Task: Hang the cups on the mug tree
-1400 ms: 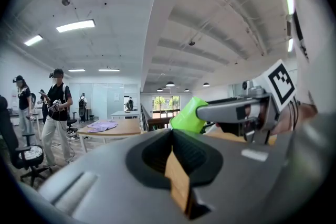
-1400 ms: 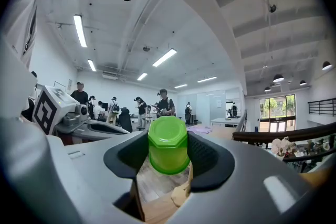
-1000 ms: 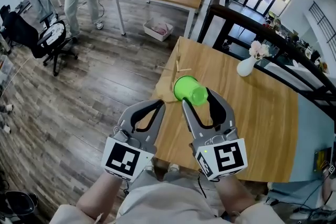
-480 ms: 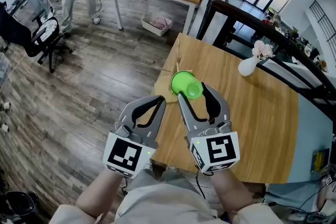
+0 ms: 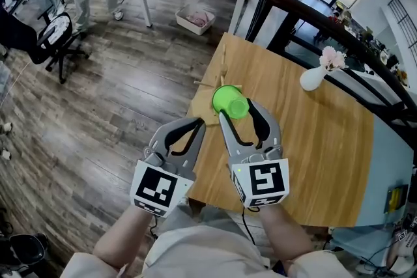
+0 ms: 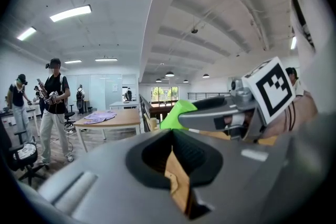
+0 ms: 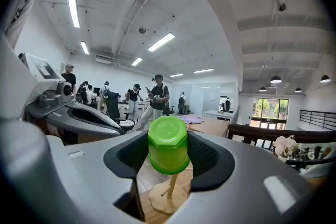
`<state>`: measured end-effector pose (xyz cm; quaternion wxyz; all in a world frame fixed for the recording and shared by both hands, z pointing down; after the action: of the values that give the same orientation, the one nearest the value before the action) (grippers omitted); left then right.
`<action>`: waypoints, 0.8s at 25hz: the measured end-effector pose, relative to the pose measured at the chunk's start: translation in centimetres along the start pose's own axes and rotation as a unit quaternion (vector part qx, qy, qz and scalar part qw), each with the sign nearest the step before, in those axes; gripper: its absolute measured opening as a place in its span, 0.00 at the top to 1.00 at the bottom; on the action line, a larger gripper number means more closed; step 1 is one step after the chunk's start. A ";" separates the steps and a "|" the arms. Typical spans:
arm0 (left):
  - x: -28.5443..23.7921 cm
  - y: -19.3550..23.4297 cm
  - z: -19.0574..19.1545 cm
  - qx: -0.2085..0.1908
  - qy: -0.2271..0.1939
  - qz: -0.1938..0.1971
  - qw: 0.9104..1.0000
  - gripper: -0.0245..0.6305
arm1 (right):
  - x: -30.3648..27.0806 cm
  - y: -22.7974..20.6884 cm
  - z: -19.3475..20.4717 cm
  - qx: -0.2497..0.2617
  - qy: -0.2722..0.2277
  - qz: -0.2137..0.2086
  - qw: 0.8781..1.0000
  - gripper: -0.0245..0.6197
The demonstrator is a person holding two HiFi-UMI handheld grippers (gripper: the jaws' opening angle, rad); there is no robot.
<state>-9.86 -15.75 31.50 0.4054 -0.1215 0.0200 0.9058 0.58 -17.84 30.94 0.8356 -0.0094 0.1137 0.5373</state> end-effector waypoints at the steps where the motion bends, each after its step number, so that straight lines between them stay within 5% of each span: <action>1: -0.1 0.1 0.0 0.001 0.002 0.000 1.000 0.96 | -0.2 0.0 0.1 0.000 0.002 0.000 1.000 0.60; 20: -0.7 1.5 1.7 0.034 0.020 -0.003 0.999 0.96 | -3.9 -0.2 3.8 -0.020 0.044 -0.002 0.999 0.59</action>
<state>-10.86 -16.99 33.18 0.4118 -0.1255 0.0583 0.9007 -0.11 -20.92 35.40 0.8304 -0.0501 0.1391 0.5372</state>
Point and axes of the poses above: the fingertips, and each gripper's own axes: x backward along the fingers, y to its left, z out of its underside, the point moved 4 cm from there along x, backward along the fingers, and after that the axes turned 1 degree about -z, right-handed, at the moved point
